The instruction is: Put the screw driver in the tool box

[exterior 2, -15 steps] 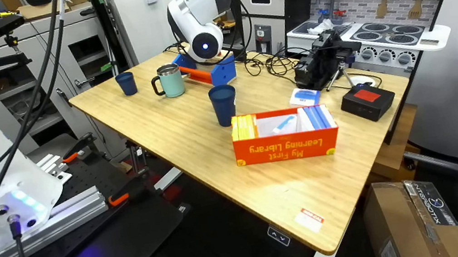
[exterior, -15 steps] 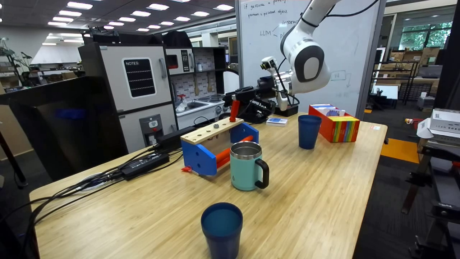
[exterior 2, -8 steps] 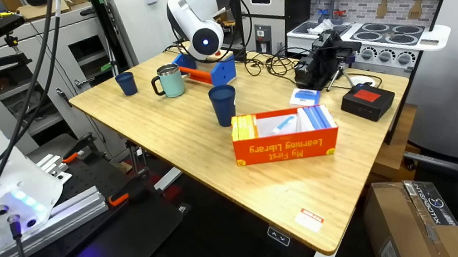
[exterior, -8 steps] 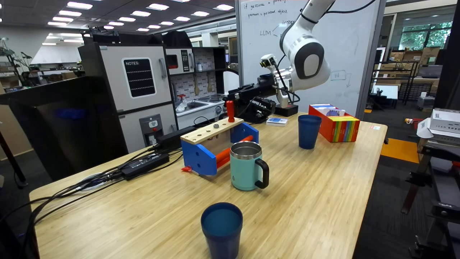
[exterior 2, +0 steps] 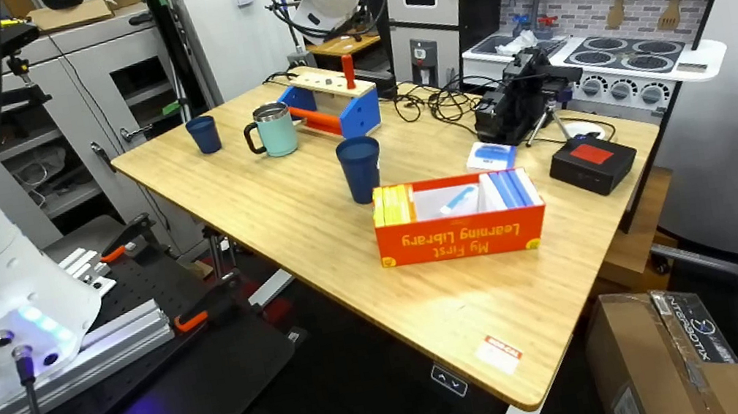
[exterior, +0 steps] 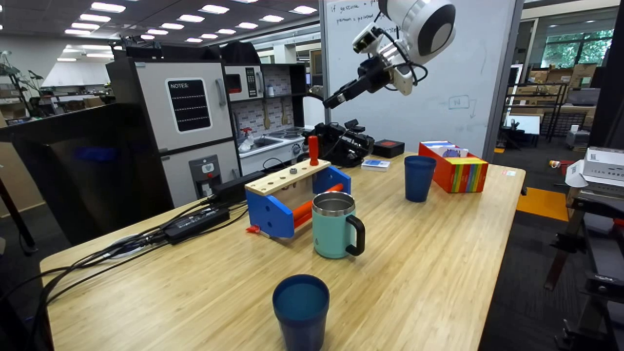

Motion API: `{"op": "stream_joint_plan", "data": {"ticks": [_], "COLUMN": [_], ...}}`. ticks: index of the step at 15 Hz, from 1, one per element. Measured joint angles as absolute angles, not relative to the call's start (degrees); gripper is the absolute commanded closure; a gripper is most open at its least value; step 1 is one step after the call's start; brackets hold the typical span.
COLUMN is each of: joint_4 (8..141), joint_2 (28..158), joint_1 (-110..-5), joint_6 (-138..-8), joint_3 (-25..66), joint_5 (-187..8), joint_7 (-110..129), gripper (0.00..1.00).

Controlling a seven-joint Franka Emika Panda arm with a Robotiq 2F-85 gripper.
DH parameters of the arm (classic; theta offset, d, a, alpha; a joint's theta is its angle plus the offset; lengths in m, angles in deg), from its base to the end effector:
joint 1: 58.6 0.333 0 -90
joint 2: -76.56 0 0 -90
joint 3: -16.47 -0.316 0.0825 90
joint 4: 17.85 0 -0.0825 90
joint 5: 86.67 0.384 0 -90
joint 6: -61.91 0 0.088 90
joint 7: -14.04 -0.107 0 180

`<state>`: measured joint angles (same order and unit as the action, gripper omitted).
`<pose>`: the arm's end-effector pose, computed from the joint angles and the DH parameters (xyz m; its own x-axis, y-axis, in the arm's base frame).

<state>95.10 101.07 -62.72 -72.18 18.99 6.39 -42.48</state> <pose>0.6180 -0.0551 0.2582 -0.3979 -0.3121 -0.8627 -0.7150 0.6947 0.0785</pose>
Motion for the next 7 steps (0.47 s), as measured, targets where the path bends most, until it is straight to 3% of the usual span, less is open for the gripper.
{"op": "stream_joint_plan", "data": {"ticks": [7], "joint_4": [100.4], "joint_2": [90.0], "joint_1": [-61.2], "joint_6": [-72.5], "joint_3": [23.8], "joint_5": [-31.4], "joint_7": [-77.5], "gripper": [0.00]}}
